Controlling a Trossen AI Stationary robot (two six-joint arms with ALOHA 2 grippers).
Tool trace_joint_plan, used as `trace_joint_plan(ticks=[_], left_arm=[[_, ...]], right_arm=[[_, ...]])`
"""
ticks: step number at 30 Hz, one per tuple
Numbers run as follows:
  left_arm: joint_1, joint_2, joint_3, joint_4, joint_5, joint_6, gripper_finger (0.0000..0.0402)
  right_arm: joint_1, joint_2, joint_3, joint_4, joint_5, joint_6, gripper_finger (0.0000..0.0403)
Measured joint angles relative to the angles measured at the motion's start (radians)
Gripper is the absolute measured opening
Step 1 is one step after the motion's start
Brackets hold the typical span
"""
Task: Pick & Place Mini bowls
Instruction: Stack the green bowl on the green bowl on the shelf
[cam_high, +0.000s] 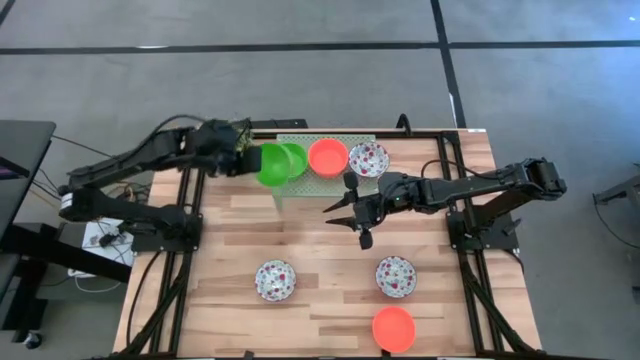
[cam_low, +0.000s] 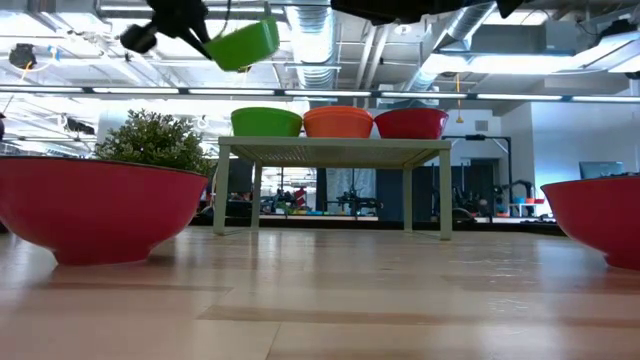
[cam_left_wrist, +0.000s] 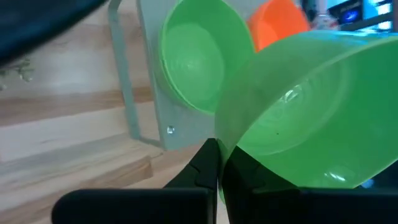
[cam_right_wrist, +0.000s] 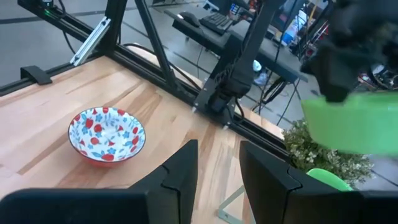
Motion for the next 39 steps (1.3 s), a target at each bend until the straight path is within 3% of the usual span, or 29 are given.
trace_joint_plan(ticks=[4, 8, 21, 39], left_arm=[[0.087, 0.102, 0.026, -0.004, 0.106, 0.051, 0.0006], [0.129, 0.174, 0.052, -0.006, 0.132, 0.124, 0.0006], [0.164, 0.212, 0.111, -0.098, 0.041, 0.170, 0.0006], [0.168, 0.261, 0.107, -0.027, -0.001, 0.184, 0.0014]], right_arm=[[0.000, 0.000, 0.000, 0.000, 0.000, 0.000, 0.0113], [-0.001, 0.000, 0.000, 0.000, 0.000, 0.000, 0.0113], [-0.001, 0.000, 0.000, -0.011, 0.000, 0.000, 0.0113], [0.000, 0.000, 0.000, -0.068, 0.000, 0.000, 0.0113]])
